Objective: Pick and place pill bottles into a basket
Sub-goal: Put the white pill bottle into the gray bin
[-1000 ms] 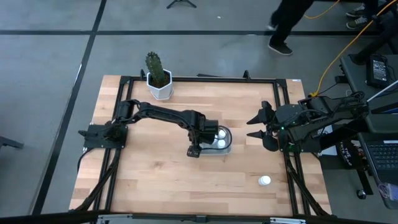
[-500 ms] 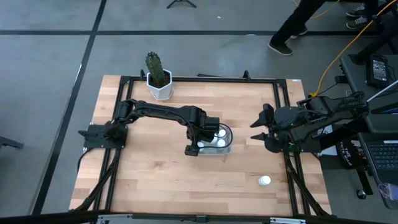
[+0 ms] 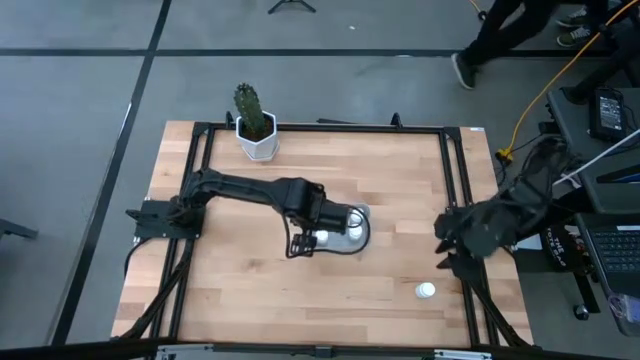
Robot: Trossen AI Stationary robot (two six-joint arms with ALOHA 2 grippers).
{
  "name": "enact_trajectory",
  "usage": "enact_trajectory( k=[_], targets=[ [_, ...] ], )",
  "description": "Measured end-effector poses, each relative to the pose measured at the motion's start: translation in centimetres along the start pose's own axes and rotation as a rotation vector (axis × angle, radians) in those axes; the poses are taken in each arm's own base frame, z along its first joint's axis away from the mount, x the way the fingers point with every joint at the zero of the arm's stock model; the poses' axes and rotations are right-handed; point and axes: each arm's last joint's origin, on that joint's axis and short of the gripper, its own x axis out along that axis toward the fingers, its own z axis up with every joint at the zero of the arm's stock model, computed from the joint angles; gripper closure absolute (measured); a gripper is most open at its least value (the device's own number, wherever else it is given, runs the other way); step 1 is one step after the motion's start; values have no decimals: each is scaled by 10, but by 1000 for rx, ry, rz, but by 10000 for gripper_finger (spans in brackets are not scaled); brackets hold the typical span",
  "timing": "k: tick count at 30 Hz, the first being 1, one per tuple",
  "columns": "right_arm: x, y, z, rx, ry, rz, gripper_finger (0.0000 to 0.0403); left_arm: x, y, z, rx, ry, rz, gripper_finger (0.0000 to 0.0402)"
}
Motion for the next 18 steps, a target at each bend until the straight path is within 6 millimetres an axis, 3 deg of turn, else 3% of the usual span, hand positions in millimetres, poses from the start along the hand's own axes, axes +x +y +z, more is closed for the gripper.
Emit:
enact_trajectory(
  k=[3,9,18],
  targets=[
    [12,9,-13,142,16,-99,198,-1,-3,-1,-57,1,39,84],
    [43,28,-31,267,67,-256,185,-1,0,6,-114,-68,94,84],
    [94,52,-51,422,121,-410,72,1,14,13,-164,-137,87,84]
  ],
)
